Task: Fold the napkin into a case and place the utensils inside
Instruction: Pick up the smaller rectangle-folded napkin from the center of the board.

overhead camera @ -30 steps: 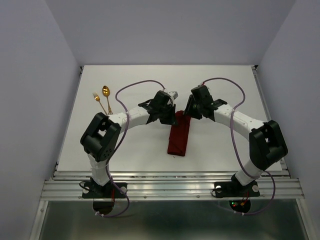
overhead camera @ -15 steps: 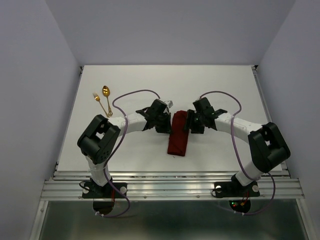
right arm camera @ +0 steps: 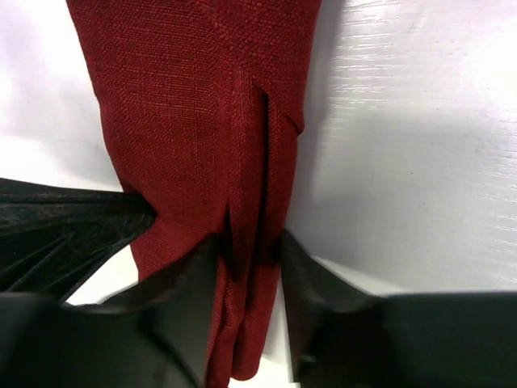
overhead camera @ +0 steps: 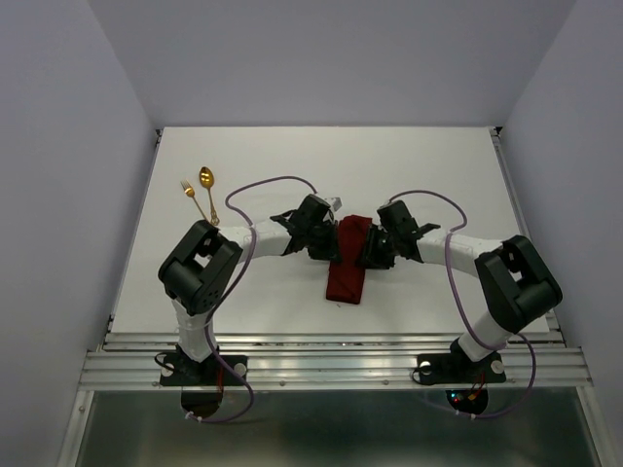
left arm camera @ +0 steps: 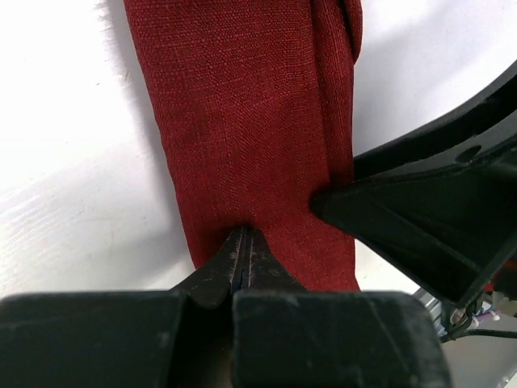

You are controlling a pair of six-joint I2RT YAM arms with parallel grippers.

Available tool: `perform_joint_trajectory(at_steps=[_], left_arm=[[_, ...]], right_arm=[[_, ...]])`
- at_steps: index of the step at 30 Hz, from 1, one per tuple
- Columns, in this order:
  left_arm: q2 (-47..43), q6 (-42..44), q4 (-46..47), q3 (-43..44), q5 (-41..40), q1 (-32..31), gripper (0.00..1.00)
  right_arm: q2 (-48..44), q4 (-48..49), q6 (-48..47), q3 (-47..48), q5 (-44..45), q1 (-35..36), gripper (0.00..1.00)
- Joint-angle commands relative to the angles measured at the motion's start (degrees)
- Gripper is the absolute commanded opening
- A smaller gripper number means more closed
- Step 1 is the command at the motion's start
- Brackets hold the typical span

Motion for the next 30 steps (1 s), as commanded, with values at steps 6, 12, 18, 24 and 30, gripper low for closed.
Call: perform_joint_trajectory(at_steps=[6, 12, 18, 24, 30], left_arm=[[0.1, 0.8, 1.2, 4.7, 1.5, -0.2, 0.00], [-2.7, 2.4, -4.0, 9.9, -2.9, 0.3, 0.00], [-6.4, 6.0, -6.8, 9.8, -5.0, 0.5, 0.00], [-9.4, 5.8, -9.3, 8.5, -8.8, 0.5, 0.03], [-11.6, 6.6, -11.8, 8.8, -11.6, -0.6, 0.19]], right_arm=[[-1.4, 3.4, 6.0, -2.9, 4.3, -0.2, 0.08], [-1.1, 8.3, 14.1, -5.2, 8.3, -0.2, 0.01], [2.2, 11.9, 18.6, -3.1, 12.6, -0.2, 0.01], [2.9, 10.8, 14.8, 3.1, 11.8, -0.2, 0.28], [-5.9, 4.9, 9.0, 2.9, 13.6, -3.3, 0.72]])
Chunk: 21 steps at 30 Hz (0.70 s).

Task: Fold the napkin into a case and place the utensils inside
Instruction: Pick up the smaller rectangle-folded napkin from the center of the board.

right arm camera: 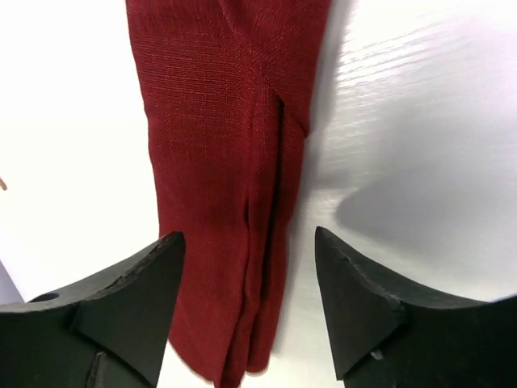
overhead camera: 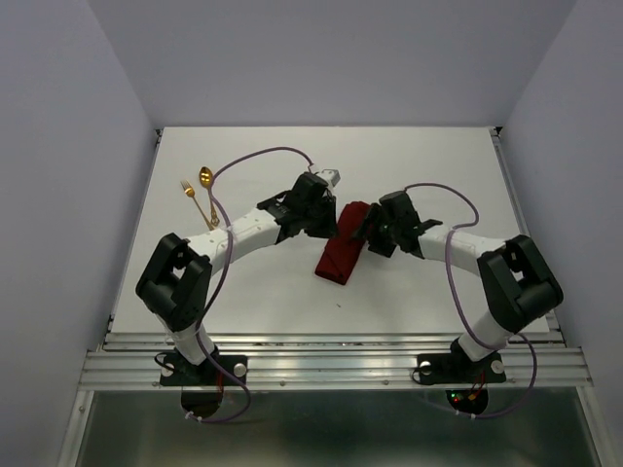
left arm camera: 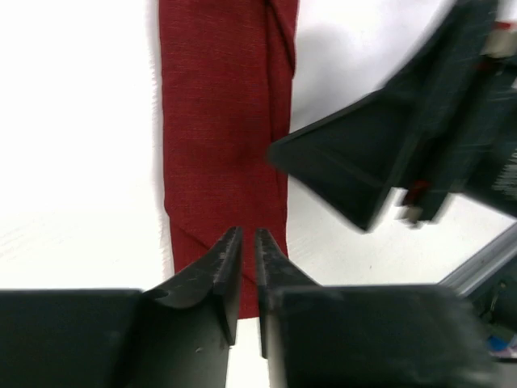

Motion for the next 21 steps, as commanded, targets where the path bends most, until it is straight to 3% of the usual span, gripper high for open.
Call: perform_joint_trajectory(at_steps=[1, 4, 9, 21], left_arm=[[-3.2, 2.2, -3.5, 1.5, -5.7, -1.5, 0.25], [-1.1, 2.6, -8.5, 6.1, -12.1, -5.7, 0.43], [4.2, 1.6, -12.3, 12.3, -20.1, -10.6, 0.55], [17.8, 1.9, -18.9, 24.2, -33.6, -18.1, 0.56]], right_arm=[[-8.8, -5.3, -4.9, 0.5, 3.3, -4.8, 0.72], [-16.8, -8.4, -7.4, -4.7, 3.1, -11.5, 0.78], [-24.1, -13.9, -11.2, -9.7, 1.4, -22.9, 0.86], [-24.9, -16.2, -13.7, -9.8, 1.3, -25.0, 0.89]])
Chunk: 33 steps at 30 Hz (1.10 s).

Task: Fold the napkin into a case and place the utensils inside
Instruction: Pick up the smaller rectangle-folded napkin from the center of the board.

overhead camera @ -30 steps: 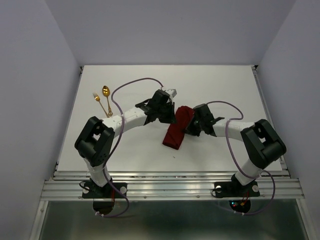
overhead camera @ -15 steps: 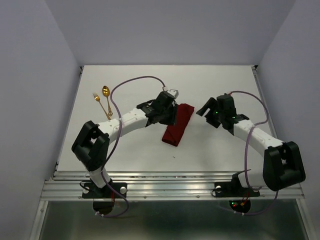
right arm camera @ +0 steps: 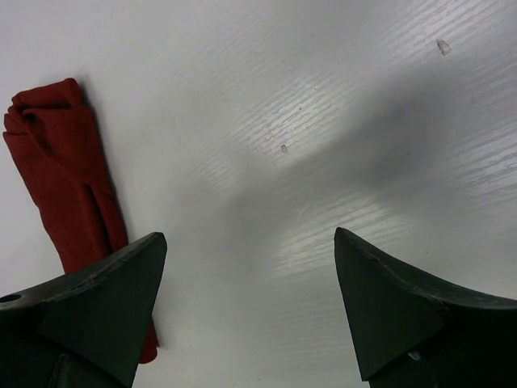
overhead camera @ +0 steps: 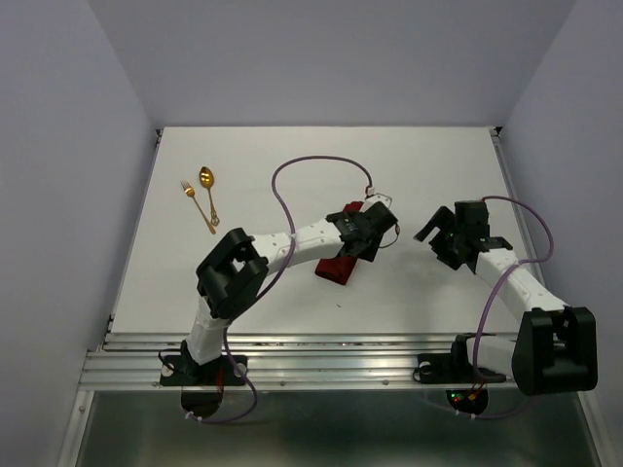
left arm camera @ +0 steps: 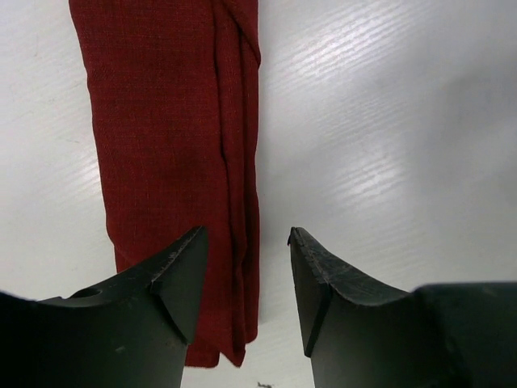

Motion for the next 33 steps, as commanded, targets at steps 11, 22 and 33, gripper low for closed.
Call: perform_joint_trajectory(at_steps=[11, 22, 33], left_arm=[[8.1, -0.4, -4.2, 7.1, -11.9, -3.0, 0.52], [14.3, 0.1, -6.1, 10.5, -15.5, -3.1, 0.30], [9.5, 7.7, 0.1, 7.2, -2.0, -2.1, 0.00]], right_arm=[[1.2, -0.4, -3.8, 0.8, -2.1, 0.0, 0.89], [1.7, 0.1, -5.2, 1.0, -3.3, 0.0, 0.89], [1.3, 0.0, -5.2, 1.6, -4.2, 0.0, 0.85]])
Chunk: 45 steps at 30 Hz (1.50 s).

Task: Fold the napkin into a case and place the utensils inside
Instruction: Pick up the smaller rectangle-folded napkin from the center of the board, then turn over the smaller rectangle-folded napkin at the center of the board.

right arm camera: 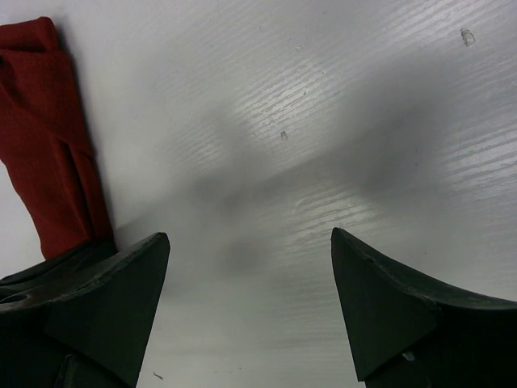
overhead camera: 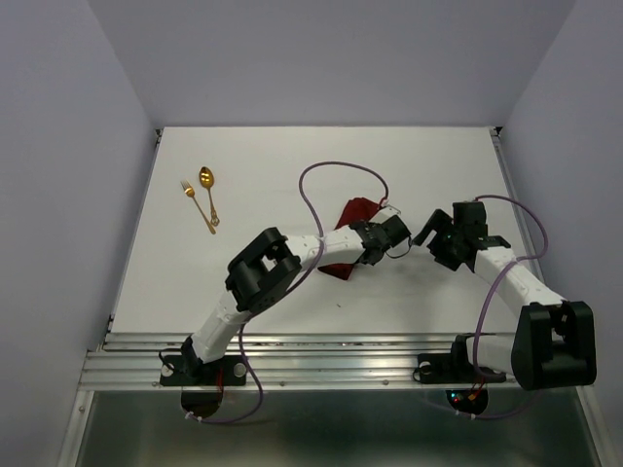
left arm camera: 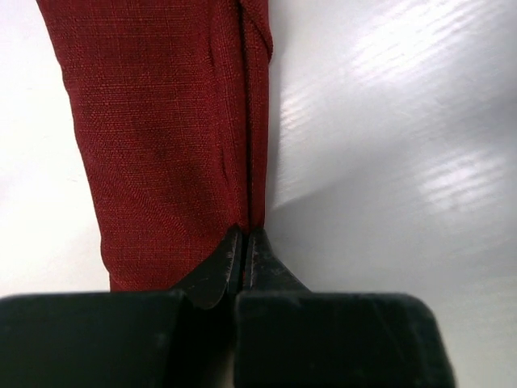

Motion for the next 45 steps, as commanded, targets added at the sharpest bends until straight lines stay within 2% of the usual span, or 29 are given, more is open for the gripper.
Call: perform_joint_trajectory(at_steps=[1, 4, 9, 13, 21, 27, 34, 40, 45], left_arm=[[-6.2, 3.9, 5.6, -3.5, 13.3, 1.2, 0.00], [-9.5, 2.8, 9.8, -8.0, 22.5, 2.8, 0.00], [-15.4, 2.1, 17.3, -14.2, 33.3, 4.9, 0.00], [-16.8, 3.2, 20.6, -15.9, 39.2, 5.4, 0.00], [-16.9, 2.8, 24.6, -16.2, 51.9, 6.6, 0.00], [-15.4, 1.7, 26.9, -15.1, 62.9, 7.9, 0.00], [-14.5, -3.2, 34.7, -15.9, 74.1, 10.1, 0.00], [-11.7, -10.5, 46.3, -18.9, 83.8, 13.9, 0.00], [-7.7, -13.0, 50.4, -18.0, 86.6, 15.9, 0.00]], right_arm=[[-0.3, 0.6, -0.7, 1.6, -1.0, 0.0, 0.85], [-0.7, 0.4, -0.7, 1.6, -0.9, 0.0, 0.84], [-2.0, 0.1, -0.5, 1.2, 0.0, 0.0, 0.84], [-2.5, -0.2, -0.4, 1.2, 0.6, 0.0, 0.84], [-6.2, -2.6, -0.4, 2.7, 3.3, 0.0, 0.84], [-14.8, -3.9, 0.6, 4.3, 10.5, 0.0, 0.83], [-19.9, -5.6, 0.3, 7.1, 16.8, 0.0, 0.86], [-22.7, -6.1, 1.5, 7.0, 19.5, 0.0, 0.86], [-22.8, -6.2, 1.5, 6.6, 19.5, 0.0, 0.86]])
